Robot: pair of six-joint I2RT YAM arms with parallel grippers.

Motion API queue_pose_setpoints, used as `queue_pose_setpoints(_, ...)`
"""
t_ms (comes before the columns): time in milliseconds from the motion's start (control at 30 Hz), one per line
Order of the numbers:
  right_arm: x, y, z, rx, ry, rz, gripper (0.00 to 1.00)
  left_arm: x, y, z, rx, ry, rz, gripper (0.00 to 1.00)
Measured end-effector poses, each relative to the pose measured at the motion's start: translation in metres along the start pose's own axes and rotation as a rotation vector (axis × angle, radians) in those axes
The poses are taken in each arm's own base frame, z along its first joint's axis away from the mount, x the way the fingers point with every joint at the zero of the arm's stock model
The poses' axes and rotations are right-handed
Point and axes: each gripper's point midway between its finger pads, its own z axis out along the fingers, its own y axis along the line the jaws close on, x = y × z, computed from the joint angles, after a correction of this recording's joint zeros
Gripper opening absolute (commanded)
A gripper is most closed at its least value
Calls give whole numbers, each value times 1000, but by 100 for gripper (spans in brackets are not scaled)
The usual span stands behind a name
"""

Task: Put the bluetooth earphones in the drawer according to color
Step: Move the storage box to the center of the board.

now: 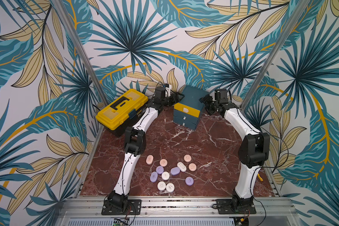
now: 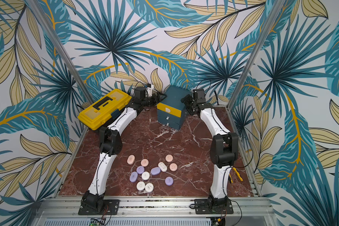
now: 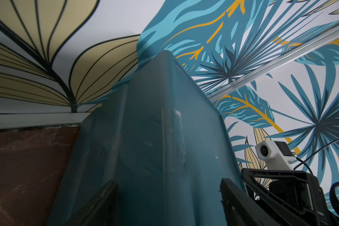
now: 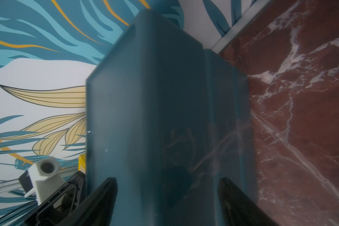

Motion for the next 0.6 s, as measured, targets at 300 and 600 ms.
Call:
queue_pose_setpoints(300, 2, 4, 3, 30, 18, -37, 76, 8, 2, 0, -25, 31, 32, 77)
queue_pose_setpoints(600, 10, 8, 5, 38, 58, -84, 74, 23, -6, -18, -76, 58, 61, 76)
